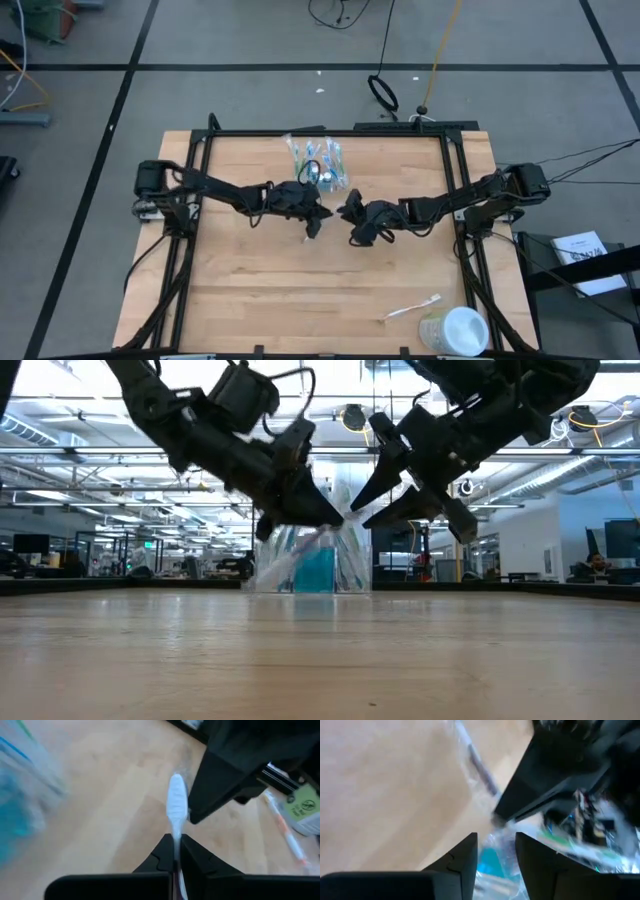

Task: Pick & Place toothbrushing station
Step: Put the violet toothbrush into the transparent organizer

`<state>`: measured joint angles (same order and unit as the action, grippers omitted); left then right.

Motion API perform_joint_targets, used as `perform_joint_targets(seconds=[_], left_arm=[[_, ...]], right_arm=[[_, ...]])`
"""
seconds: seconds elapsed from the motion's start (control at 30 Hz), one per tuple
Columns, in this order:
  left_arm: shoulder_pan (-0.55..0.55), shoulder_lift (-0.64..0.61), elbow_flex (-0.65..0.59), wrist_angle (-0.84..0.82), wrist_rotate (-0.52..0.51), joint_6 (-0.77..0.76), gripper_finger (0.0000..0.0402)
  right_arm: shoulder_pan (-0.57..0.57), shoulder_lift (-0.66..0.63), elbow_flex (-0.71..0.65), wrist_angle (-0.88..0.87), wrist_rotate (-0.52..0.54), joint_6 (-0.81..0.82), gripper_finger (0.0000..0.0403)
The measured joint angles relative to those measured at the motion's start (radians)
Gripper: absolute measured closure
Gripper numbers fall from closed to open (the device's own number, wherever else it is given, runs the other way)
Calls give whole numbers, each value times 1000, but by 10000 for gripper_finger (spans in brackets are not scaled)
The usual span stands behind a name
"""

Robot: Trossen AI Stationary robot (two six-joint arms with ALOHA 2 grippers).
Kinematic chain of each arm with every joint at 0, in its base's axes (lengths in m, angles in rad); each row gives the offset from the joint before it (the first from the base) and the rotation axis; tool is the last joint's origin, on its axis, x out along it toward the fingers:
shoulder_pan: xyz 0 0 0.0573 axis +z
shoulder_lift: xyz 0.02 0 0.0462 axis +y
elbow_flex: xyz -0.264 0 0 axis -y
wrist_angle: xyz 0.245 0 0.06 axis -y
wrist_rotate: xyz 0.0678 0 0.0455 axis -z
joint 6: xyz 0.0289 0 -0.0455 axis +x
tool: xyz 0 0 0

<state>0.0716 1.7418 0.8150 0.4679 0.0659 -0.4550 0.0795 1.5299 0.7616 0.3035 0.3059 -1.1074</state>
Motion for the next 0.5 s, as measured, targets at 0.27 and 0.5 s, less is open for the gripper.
perform_joint_targets(seconds=[0.27, 0.5], left_arm=[[22, -294, 0, -357, -148, 165, 391], [20, -537, 0, -461, -434, 307, 396]], right_arm=[[-3, 0, 0, 5, 244, 49, 264], [-20, 0, 0, 21, 175, 176, 264]])
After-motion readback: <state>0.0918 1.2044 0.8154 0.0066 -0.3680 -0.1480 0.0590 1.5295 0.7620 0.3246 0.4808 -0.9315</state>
